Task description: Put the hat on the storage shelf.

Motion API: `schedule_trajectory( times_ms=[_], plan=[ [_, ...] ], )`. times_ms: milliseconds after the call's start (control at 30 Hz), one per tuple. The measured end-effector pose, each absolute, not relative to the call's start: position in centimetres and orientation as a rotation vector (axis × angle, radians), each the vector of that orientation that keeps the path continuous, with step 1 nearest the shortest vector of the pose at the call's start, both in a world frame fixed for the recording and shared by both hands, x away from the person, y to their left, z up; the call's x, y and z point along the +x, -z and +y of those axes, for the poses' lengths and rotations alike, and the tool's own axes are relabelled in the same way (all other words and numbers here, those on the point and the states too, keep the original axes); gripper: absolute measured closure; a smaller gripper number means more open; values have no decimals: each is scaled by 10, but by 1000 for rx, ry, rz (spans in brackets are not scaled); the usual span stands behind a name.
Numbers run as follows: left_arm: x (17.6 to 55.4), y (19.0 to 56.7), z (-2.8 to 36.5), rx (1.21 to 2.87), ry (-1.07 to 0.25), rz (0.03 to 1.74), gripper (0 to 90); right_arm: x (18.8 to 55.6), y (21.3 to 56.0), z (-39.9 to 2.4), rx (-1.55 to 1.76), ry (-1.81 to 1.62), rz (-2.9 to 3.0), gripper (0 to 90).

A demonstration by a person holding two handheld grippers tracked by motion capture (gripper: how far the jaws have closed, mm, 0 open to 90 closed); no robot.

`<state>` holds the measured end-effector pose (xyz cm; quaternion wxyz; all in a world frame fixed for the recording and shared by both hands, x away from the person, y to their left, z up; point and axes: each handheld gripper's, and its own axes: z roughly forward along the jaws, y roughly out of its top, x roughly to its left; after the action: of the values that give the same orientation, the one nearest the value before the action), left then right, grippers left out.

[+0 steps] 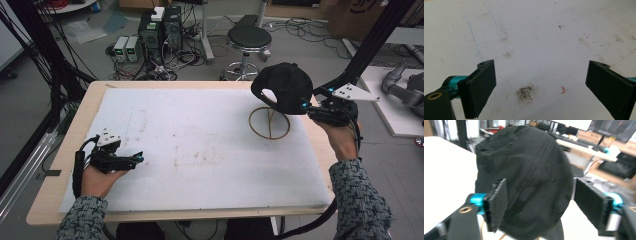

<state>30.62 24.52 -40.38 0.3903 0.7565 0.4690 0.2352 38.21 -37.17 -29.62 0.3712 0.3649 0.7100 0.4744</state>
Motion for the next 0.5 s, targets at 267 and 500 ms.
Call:
schedule_trajectory(
  times_ms=[267,500],
  plan=[
    [308,399,243,1915,-602,1171,99,366,304,-357,937,-1304,1897,125],
    [311,394,240,1913,-613,1153,99,340,315,-315,868,-1468,2064,121]
  ],
)
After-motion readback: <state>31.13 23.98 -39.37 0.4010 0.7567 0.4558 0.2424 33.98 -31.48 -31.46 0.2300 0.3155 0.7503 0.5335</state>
